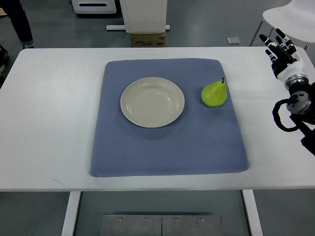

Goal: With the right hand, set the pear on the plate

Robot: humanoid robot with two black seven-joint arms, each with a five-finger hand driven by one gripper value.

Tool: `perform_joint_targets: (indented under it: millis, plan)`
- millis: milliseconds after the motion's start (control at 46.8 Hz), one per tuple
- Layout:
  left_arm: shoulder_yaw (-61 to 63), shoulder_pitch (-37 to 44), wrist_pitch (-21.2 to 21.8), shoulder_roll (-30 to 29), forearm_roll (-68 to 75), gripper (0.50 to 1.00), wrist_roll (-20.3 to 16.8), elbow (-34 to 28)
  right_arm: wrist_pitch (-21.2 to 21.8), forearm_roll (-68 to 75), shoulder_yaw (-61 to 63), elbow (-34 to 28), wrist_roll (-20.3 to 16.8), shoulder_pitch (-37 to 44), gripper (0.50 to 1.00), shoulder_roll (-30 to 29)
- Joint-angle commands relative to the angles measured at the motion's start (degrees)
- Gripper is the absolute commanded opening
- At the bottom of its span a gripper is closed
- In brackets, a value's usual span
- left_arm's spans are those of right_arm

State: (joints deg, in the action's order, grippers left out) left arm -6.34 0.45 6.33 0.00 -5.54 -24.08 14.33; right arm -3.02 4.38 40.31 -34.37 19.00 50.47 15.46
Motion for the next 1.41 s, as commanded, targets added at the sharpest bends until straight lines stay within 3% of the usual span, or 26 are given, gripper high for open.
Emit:
perform_joint_targets:
  millis: [0,128,470,641,769,897,1218,1389]
  plan:
    - [0.01,-0.01,0.00,0.00,0.01,1.000,0.00,0.00,0.81,-0.08,-0.49,-0.52,0.07,-0.37,1.000,0.01]
    - [0.01,-0.01,0.00,0.00,0.01,1.000,0.00,0.00,6.08,-1.39,-2.60,-0.52,0.16,-0.37,1.000,0.27]
    - [0.01,-0.01,0.00,0.00,0.01,1.000,0.00,0.00,7.94,-14.92,-12.09,-4.65,1.12,0.16,1.000,4.75]
    - [0.01,-0.01,0.00,0.00,0.01,1.000,0.00,0.00,8.91,-17.30,-17.10,-11.67,5.95,-0.28,1.000,10.54]
    - [0.01,-0.01,0.00,0.00,0.01,1.000,0.00,0.00,8.90,-17.65,-23.16,-18.27,7.62,-0.19,1.000,15.56]
    - [0.01,-0.01,0.00,0.00,0.01,1.000,0.00,0.00,8.73,-18.27,-27.12,-21.00,8.86,0.07,1.000,17.76]
    - [0.01,-0.01,0.00,0.00,0.01,1.000,0.00,0.00,3.46,-26.88,-28.80,-22.32,8.59,-0.02,1.000,17.50]
    - [-0.07,-0.01,0.00,0.00,0.01,1.000,0.00,0.00,-2.69,-27.15,-31.95,-22.23,7.45,1.47,1.000,15.48]
